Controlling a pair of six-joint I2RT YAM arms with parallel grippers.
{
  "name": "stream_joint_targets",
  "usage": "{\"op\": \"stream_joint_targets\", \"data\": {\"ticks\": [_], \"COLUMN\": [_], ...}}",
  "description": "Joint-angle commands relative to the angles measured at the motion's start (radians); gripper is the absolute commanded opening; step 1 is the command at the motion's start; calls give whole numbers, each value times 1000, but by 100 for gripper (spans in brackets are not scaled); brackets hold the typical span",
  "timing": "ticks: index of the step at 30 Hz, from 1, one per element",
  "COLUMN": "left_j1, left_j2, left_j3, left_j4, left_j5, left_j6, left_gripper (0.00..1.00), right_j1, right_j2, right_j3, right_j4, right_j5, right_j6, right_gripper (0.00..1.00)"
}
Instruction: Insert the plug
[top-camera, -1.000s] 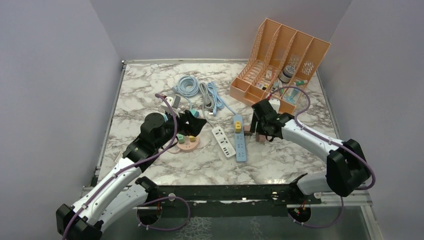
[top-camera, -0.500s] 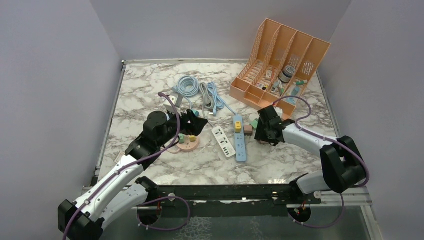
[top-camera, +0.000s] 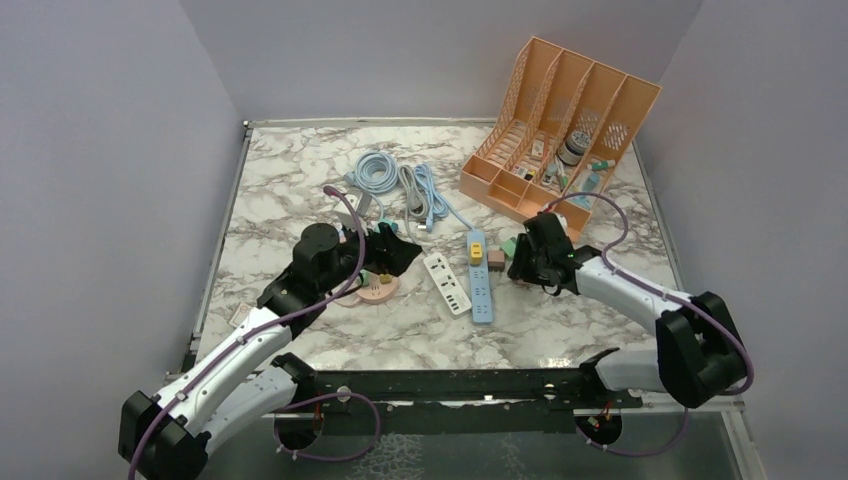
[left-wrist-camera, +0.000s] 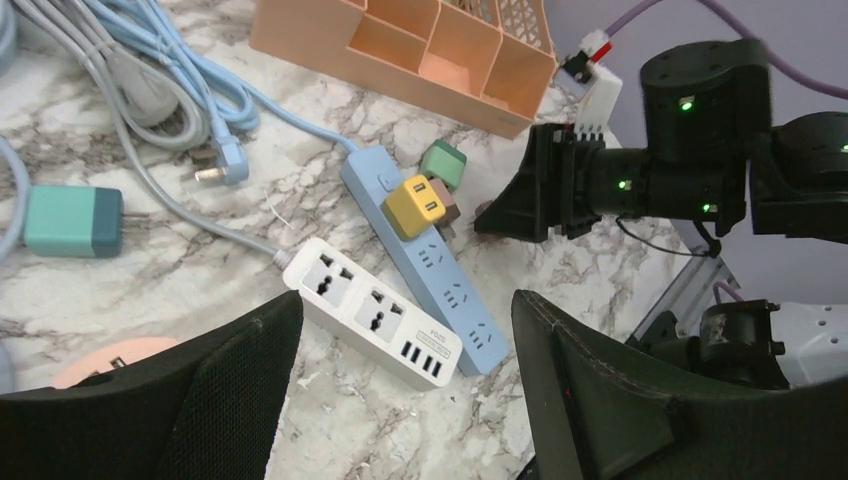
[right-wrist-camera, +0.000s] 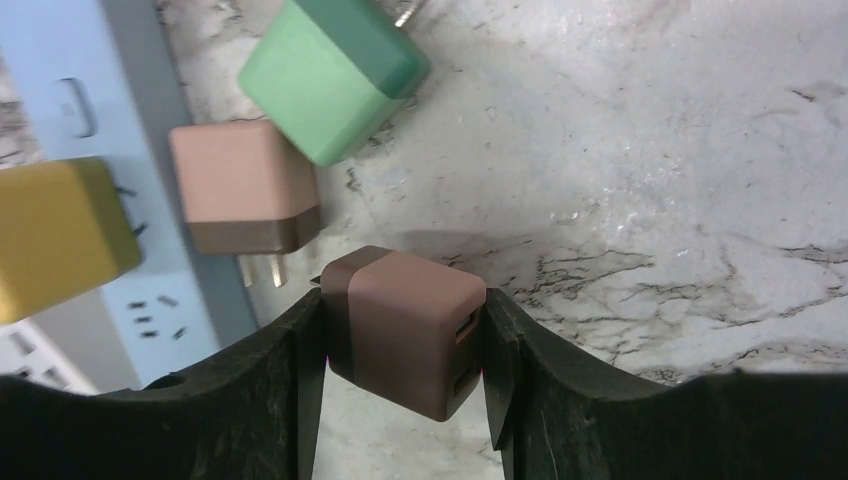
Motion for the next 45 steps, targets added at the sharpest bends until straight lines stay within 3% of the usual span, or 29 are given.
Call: {"op": "stream_joint_targets", "data": {"ticks": [1,10,22,30,45], "left_j1": [5,-26,-240,-356,-448], "left_j2": [25,165,286,400,525], "left_j3": [-42,-117,-158,-143,-68], "left_j4": [68,231,423,565,729], "left_j5": [89,210,-9,-158,-325], "left_j6": [-85,-264,-373,-386,-407], "left_gripper": [79,76,77,73,69], "right_j1": [-5,-5,-3,-2,1], "right_j2": [-125,-317,-397,-412,-447], "right_j3": [-15,-110,-293,-343,-381], "right_j4": [53,173,589,725,806], "right_j5": [-83,-389,-736,-720,-677], "right_j6": [0,30,340,505,601], "right_gripper": [37,37,36,36,36]}}
